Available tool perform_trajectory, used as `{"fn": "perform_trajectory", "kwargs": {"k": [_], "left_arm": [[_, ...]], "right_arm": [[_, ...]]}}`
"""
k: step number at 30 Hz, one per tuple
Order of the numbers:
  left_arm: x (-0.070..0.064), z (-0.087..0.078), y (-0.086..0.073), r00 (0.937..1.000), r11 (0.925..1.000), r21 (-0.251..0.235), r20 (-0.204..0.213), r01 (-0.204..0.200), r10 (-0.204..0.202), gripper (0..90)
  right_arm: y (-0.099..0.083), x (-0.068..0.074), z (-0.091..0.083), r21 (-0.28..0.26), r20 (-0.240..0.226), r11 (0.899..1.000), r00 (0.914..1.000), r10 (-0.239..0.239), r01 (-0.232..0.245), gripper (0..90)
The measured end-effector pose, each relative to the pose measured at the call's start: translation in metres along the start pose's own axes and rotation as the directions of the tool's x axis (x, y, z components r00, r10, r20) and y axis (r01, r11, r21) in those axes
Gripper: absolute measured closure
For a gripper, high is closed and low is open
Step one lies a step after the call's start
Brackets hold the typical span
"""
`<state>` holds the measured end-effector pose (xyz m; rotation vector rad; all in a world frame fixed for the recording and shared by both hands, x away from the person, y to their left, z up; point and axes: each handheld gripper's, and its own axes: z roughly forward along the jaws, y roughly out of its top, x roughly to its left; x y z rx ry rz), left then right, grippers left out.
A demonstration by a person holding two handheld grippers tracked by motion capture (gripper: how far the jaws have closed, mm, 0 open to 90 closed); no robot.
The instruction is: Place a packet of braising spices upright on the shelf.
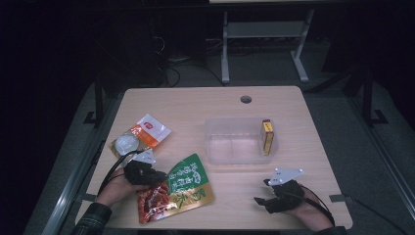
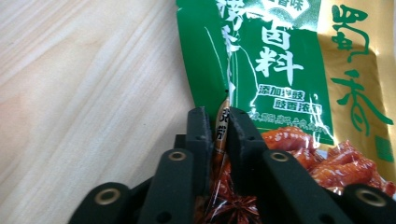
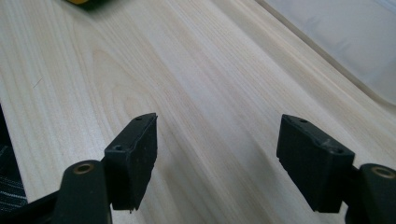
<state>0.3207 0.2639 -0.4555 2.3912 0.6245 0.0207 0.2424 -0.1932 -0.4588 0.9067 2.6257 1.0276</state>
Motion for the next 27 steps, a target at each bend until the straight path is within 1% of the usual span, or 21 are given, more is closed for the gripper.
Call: {"fn": "perform_trajectory", "kwargs": {"k": [1, 2, 4, 7, 8, 9, 10, 12, 13, 14, 16, 20, 21, 22, 23, 24, 25, 27], "left_arm": [[0.001, 0.0, 0.0, 1.0, 1.0, 0.0, 0.0, -0.006, 0.006, 83.7], [0.0, 0.0, 0.0, 1.0, 1.0, 0.003, 0.005, 0.007, -0.007, 84.9], [0.001, 0.0, 0.0, 0.9999, 0.9999, 0.0, 0.007, 0.013, -0.013, 86.3], [0.002, 0.0, -0.002, 0.9987, 0.9987, -0.018, 0.019, 0.048, -0.047, 87.4], [0.002, 0.0, -0.002, 0.9987, 0.9987, -0.018, 0.019, 0.048, -0.047, 87.7], [0.003, -0.001, -0.005, 0.9963, 0.9958, -0.041, 0.031, 0.082, -0.081, 88.2], [0.004, -0.001, -0.005, 0.9959, 0.9953, -0.044, 0.032, 0.086, -0.085, 88.4], [0.004, -0.002, -0.004, 0.9932, 0.9928, -0.042, 0.038, 0.112, -0.11, 88.7], [0.004, -0.002, -0.004, 0.992, 0.9917, -0.045, 0.043, 0.121, -0.119, 88.8], [0.005, -0.003, -0.004, 0.9908, 0.9902, -0.052, 0.048, 0.129, -0.127, 88.8], [0.006, -0.005, -0.005, 0.9908, 0.9901, -0.057, 0.051, 0.128, -0.126, 89.1], [0.006, -0.012, -0.004, 0.9868, 0.9819, -0.108, 0.063, 0.156, -0.149, 89.2], [0.006, -0.013, -0.003, 0.9868, 0.981, -0.116, 0.064, 0.155, -0.149, 89.2], [0.005, -0.014, -0.003, 0.9858, 0.9786, -0.126, 0.063, 0.163, -0.156, 89.2], [0.004, -0.015, -0.002, 0.9852, 0.9771, -0.132, 0.063, 0.167, -0.16, 89.2], [0.003, -0.016, -0.001, 0.9842, 0.9738, -0.148, 0.063, 0.173, -0.165, 89.2], [0.003, -0.017, -0.001, 0.9852, 0.9726, -0.161, 0.063, 0.168, -0.16, 89.2], [0.001, -0.019, 0.001, 0.985, 0.9685, -0.183, 0.065, 0.169, -0.16, 89.2]], "right_arm": [[0.0, 0.0, 0.0, 0.0, 0.0, 1.0, 1.0, -0.001, 0.001, 28.5], [0.0, 0.0, 0.0, 0.0, -0.001, 1.0, 1.0, 0.0, 0.0, 28.5], [0.0, 0.0, 0.0, 0.001, 0.0, 1.0, 1.0, 0.0, 0.0, 28.5], [0.0, 0.0, 0.0, 0.0, 0.0, 1.0, 1.0, 0.001, -0.001, 28.5], [0.0, 0.0, 0.0, 0.0, 0.0, 1.0, 1.0, 0.001, -0.001, 28.5], [0.0, -0.001, 0.0, -0.003, 0.001, 1.0, 1.0, -0.002, 0.002, 28.3], [0.0, -0.001, 0.0, -0.004, 0.002, 1.0, 1.0, -0.002, 0.002, 28.3], [0.0, -0.001, 0.0, -0.004, -0.002, 1.0, 0.9999, 0.012, -0.012, 28.2], [0.0, -0.002, 0.0, -0.005, -0.002, 1.0, 1.0, 0.005, -0.005, 28.1], [-0.001, -0.002, 0.0, -0.001, -0.004, 1.0, 0.9999, 0.012, -0.012, 28.0], [-0.001, -0.003, 0.0, -0.004, -0.005, 1.0, 0.9998, 0.019, -0.019, 26.7], [0.0, -0.003, -0.002, -0.015, -0.013, 0.999, 0.9986, 0.05, -0.051, 22.0], [0.001, -0.004, -0.003, -0.008, -0.019, 0.998, 0.9977, 0.064, -0.064, 20.3], [0.001, -0.005, -0.004, -0.012, -0.029, 0.997, 0.9972, 0.069, -0.07, 19.9], [0.001, -0.005, -0.005, -0.021, -0.044, 0.996, 0.9951, 0.089, -0.09, 20.5], [0.002, -0.006, -0.007, -0.037, -0.05, 0.995, 0.9946, 0.091, -0.093, 21.8], [0.002, -0.005, -0.008, -0.053, -0.053, 0.993, 0.9937, 0.099, -0.102, 22.2], [0.002, -0.004, -0.007, -0.06, -0.051, 0.994, 0.9946, 0.09, -0.093, 24.1]]}}
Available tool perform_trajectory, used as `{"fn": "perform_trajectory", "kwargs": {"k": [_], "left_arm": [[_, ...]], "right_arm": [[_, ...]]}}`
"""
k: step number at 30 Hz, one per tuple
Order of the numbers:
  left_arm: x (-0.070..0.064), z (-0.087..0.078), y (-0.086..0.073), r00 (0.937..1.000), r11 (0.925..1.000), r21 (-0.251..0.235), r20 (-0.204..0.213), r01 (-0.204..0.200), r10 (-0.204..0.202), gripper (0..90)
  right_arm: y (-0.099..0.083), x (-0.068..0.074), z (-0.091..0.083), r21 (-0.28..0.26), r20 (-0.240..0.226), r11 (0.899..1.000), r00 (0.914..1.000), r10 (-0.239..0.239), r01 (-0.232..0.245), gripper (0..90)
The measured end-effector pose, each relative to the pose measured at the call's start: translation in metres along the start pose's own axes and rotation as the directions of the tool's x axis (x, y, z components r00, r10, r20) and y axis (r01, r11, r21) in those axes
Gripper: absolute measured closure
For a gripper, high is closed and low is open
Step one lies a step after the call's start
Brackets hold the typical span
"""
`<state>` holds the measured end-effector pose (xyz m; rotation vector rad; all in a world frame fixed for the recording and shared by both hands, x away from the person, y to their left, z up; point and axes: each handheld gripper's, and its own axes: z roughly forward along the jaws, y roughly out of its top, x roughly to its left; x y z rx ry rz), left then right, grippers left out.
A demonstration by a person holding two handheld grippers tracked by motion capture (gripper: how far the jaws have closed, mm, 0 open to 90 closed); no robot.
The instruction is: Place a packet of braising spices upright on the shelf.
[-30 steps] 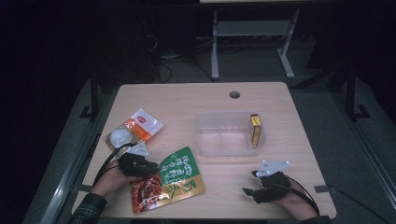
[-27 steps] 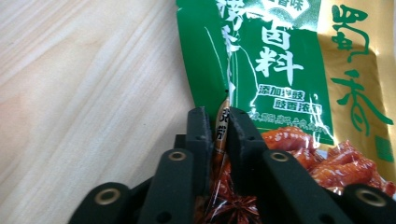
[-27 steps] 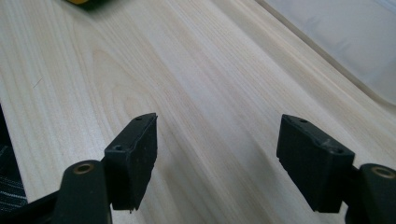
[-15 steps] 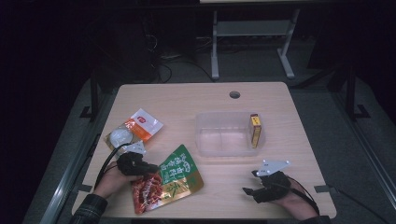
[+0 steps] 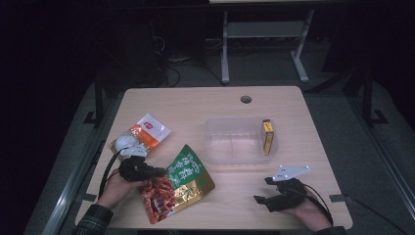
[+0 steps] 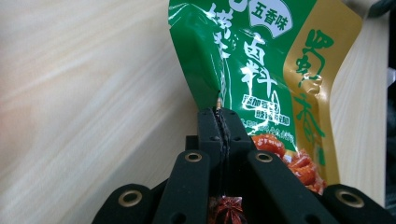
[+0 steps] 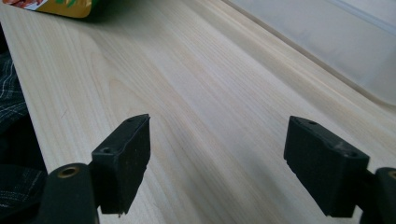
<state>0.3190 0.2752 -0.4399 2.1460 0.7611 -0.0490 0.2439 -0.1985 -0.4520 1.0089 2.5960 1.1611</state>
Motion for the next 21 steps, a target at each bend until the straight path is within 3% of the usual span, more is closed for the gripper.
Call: {"fn": "perform_trajectory", "kwargs": {"k": [5, 11, 21], "left_arm": [[-0.005, -0.005, 0.005, 0.9999, 0.9975, -0.071, -0.009, -0.005, 0.005, 89.4], [-0.011, -0.011, 0.01, 1.0, 0.9874, -0.158, -0.007, -0.001, 0.0, 89.6], [-0.019, -0.018, 0.015, 0.9993, 0.9606, -0.278, -0.031, 0.011, -0.02, 89.7]], "right_arm": [[0.002, 0.002, 0.002, -0.027, -0.029, 1.0, 0.9995, -0.009, 0.008, 30.3], [0.013, 0.008, 0.011, -0.058, -0.091, 0.998, 0.9957, -0.017, 0.011, 33.6], [0.041, 0.026, 0.03, -0.145, -0.191, 0.989, 0.9806, -0.045, 0.018, 35.1]]}}
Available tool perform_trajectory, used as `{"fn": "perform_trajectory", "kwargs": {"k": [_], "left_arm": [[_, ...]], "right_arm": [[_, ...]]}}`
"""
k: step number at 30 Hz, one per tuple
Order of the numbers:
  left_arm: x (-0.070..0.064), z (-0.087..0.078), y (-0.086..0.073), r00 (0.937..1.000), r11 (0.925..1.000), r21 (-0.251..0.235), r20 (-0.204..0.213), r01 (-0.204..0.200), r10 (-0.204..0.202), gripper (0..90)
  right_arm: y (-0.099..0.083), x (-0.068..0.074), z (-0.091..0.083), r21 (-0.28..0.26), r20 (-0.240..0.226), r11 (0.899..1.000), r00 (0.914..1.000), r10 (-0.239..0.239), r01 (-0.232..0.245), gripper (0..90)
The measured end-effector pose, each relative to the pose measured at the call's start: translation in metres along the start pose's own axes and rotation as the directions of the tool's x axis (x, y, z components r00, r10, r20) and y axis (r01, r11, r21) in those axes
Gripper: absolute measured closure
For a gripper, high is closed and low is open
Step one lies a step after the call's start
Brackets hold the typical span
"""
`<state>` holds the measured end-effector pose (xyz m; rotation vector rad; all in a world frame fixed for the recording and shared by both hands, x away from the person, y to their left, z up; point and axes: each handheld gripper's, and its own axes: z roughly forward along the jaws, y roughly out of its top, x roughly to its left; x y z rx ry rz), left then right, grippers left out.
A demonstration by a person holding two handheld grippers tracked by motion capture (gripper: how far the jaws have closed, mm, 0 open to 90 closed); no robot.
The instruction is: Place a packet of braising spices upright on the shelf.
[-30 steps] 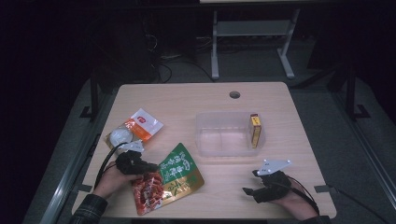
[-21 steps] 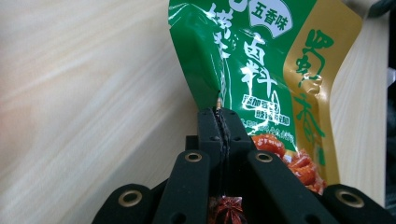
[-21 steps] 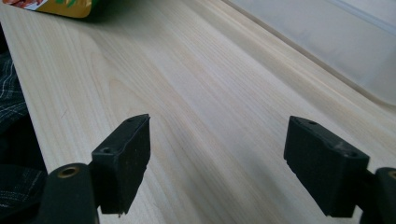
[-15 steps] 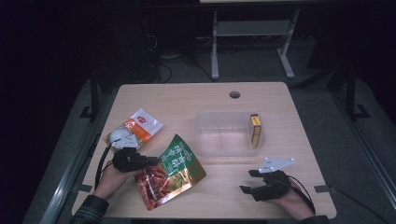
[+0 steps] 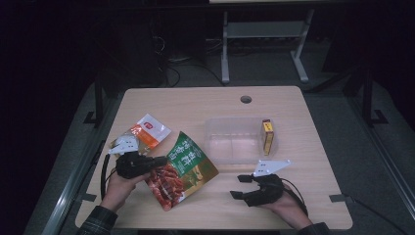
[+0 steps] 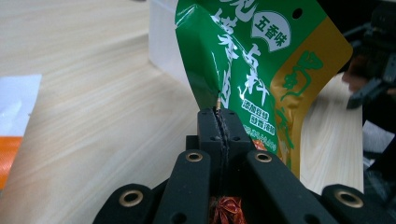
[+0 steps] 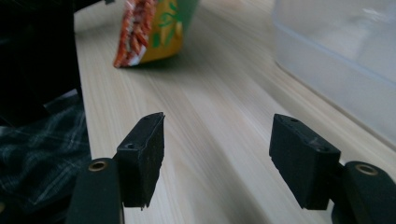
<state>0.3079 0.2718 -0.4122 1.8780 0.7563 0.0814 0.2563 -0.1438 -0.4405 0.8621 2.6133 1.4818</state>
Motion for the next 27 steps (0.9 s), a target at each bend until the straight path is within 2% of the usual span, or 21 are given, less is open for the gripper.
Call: {"fn": "perform_trajectory", "kwargs": {"k": [3, 4, 10, 17, 21, 24, 27], "left_arm": [[-0.002, -0.001, 0.002, 1.0, 0.9998, -0.021, 0.004, 0.003, -0.003, 89.7], [-0.004, -0.001, 0.003, 1.0, 0.9996, -0.029, 0.007, 0.002, -0.001, 89.7], [-0.012, 0.001, 0.006, 0.9998, 0.9964, -0.083, 0.018, 0.012, -0.011, 89.7], [-0.02, 0.005, 0.008, 0.9995, 0.9914, -0.13, 0.03, 0.017, -0.014, 89.7], [-0.022, 0.007, 0.008, 0.9991, 0.9905, -0.136, 0.039, 0.021, -0.016, 89.6], [-0.021, 0.006, 0.006, 0.9987, 0.9883, -0.147, 0.036, 0.041, -0.036, 89.6], [-0.019, 0.005, 0.005, 0.9979, 0.9855, -0.161, 0.043, 0.055, -0.049, 89.6]], "right_arm": [[0.009, 0.004, 0.011, -0.019, -0.025, 1.0, 0.9996, -0.015, 0.014, 35.2], [0.015, 0.006, 0.021, -0.029, -0.041, 0.999, 0.9988, -0.026, 0.025, 35.2], [0.028, 0.012, 0.04, -0.055, -0.082, 0.997, 0.9955, -0.049, 0.044, 35.5], [0.044, 0.011, 0.056, -0.146, -0.116, 0.989, 0.9929, -0.026, 0.009, 37.7], [0.047, 0.012, 0.067, -0.182, -0.142, 0.983, 0.9898, -0.007, -0.019, 44.7], [0.052, 0.011, 0.07, -0.214, -0.157, 0.977, 0.9876, -0.01, -0.024, 52.1], [0.056, 0.008, 0.07, -0.233, -0.162, 0.971, 0.9868, 0.008, -0.046, 62.4]]}}
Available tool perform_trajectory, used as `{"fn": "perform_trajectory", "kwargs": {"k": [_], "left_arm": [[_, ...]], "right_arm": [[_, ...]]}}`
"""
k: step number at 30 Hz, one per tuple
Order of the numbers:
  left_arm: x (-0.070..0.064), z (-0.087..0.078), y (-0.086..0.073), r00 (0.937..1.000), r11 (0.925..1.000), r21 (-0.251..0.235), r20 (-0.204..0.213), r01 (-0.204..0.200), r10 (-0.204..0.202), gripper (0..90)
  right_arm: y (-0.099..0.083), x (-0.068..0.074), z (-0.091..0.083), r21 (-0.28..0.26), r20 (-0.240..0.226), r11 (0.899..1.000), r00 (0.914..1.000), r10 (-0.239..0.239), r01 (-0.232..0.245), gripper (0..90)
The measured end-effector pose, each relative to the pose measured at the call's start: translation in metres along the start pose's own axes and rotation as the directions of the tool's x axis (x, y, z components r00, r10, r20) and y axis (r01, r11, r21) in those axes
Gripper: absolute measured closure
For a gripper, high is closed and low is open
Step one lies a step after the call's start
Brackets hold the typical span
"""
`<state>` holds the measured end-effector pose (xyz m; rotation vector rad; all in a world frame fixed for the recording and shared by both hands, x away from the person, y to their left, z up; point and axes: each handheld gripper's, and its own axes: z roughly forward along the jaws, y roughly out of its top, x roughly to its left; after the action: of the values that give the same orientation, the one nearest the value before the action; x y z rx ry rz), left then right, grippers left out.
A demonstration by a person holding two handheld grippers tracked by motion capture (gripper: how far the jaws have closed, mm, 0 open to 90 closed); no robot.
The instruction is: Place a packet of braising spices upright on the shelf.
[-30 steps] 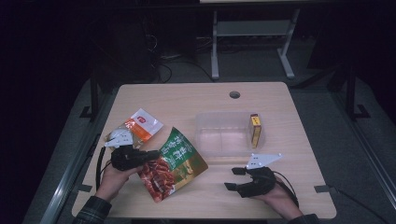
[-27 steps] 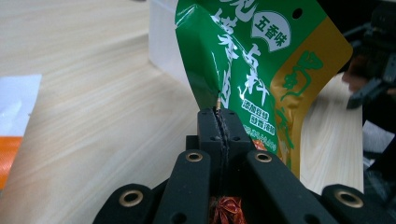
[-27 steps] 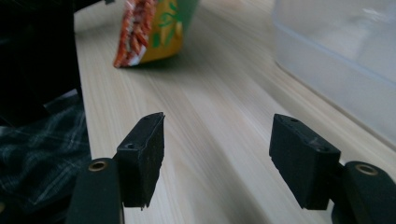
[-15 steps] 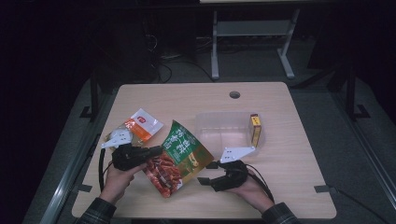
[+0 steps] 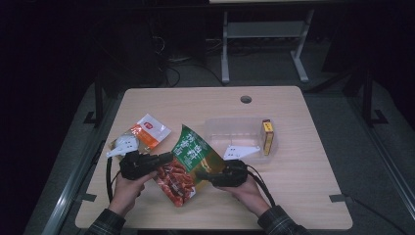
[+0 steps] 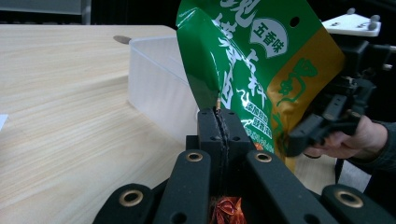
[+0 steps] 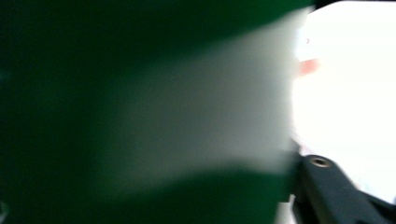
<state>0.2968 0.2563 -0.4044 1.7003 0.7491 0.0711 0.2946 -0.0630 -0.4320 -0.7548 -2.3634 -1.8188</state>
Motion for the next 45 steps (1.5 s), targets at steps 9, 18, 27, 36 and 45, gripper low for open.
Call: {"fn": "perform_trajectory", "kwargs": {"k": [9, 18, 27, 36, 45], "left_arm": [[-0.001, 0.002, -0.002, 0.9994, 0.9996, 0.019, 0.027, -0.023, 0.022, 89.4], [-0.005, 0.006, -0.003, 0.9938, 0.9902, 0.085, 0.02, -0.111, 0.109, 88.3], [-0.005, 0.007, -0.004, 0.9874, 0.9807, 0.126, -0.033, -0.15, 0.155, 80.5], [-0.006, 0.012, -0.011, 0.9732, 0.9397, 0.297, -0.1, -0.169, 0.207, 40.1], [-0.007, 0.009, -0.028, 0.9673, 0.8984, 0.407, -0.11, -0.166, 0.229, 22.8]], "right_arm": [[0.007, -0.005, -0.008, 0.005, -0.038, 1.0, 0.9993, 0.004, -0.004, 85.5], [0.017, -0.003, -0.017, 0.062, -0.062, 0.998, 0.9977, -0.026, 0.03, 88.8], [0.025, -0.004, -0.03, 0.106, -0.047, 0.992, 0.9972, -0.058, 0.062, 89.2], [0.035, 0.001, -0.047, 0.116, -0.038, 0.99, 0.9962, -0.079, 0.082, 89.2], [0.044, 0.001, -0.065, 0.095, -0.02, 0.992, 0.9968, -0.078, 0.08, 89.3]]}}
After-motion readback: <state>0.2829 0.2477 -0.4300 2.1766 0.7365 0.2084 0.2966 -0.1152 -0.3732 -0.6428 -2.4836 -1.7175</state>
